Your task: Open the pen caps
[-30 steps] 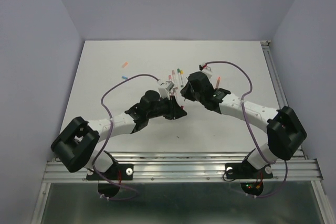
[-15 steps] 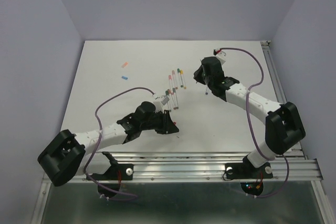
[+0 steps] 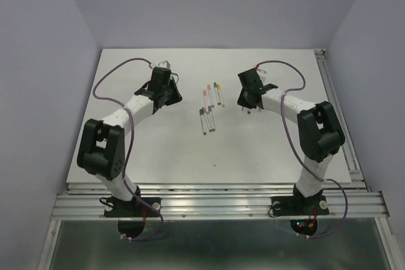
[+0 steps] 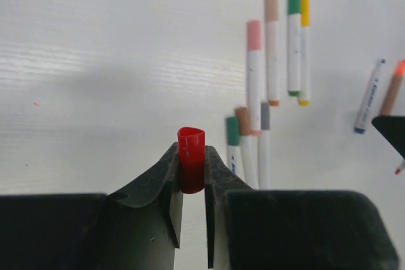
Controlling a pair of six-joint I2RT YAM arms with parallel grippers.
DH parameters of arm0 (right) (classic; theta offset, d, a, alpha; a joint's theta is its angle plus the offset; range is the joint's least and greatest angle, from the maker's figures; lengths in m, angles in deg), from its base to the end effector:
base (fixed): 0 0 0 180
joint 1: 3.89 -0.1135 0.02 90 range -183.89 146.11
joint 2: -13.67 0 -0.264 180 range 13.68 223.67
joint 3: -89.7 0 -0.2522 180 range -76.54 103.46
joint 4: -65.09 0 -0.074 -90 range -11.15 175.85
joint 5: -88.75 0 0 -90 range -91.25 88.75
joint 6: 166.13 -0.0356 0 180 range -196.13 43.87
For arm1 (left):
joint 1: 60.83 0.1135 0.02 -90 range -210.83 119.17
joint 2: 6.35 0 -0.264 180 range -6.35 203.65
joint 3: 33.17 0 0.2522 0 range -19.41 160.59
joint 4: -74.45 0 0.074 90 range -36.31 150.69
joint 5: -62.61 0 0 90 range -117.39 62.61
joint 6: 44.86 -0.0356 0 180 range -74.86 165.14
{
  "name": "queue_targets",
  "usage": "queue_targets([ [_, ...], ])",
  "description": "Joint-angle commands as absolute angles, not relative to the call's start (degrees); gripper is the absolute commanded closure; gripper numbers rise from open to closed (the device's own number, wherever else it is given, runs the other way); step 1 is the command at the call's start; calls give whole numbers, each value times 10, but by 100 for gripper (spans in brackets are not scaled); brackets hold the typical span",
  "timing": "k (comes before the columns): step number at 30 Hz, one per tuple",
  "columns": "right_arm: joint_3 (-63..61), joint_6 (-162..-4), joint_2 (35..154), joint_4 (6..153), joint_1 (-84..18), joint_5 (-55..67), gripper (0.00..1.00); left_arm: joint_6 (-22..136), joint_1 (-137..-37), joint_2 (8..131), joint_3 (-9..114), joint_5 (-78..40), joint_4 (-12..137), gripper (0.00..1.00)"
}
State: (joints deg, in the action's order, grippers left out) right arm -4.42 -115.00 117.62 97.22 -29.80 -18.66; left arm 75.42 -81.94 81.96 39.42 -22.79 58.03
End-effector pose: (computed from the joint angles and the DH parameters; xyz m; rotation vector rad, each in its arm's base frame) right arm 0.3577 0.1619 0.2085 0.4023 2.3654 0.1548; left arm 0.3233 -0.1279 0.2508 -0.1267 2.1885 -0.6045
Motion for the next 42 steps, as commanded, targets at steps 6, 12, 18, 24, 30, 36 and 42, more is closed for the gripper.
queue_targets([
  [6,74,-1145,1270,1071,-284,-158,87,673,-784,980,586,-332,433,100],
  [12,91,-1147,1293,1094,-274,-151,85,657,-765,1042,660,-401,373,100],
  [18,96,-1137,1310,1105,-273,-150,80,646,-746,1091,711,-410,355,100],
  [24,96,-1142,1312,1114,-273,-151,73,639,-725,1133,762,-406,333,98],
  [30,88,-1153,1303,1116,-272,-159,65,634,-716,1158,788,-402,324,97],
  [36,78,-1159,1286,1120,-273,-160,64,632,-713,1171,798,-401,320,92],
  [42,39,-1154,1208,1094,-273,-172,63,631,-708,1187,815,-400,313,89],
])
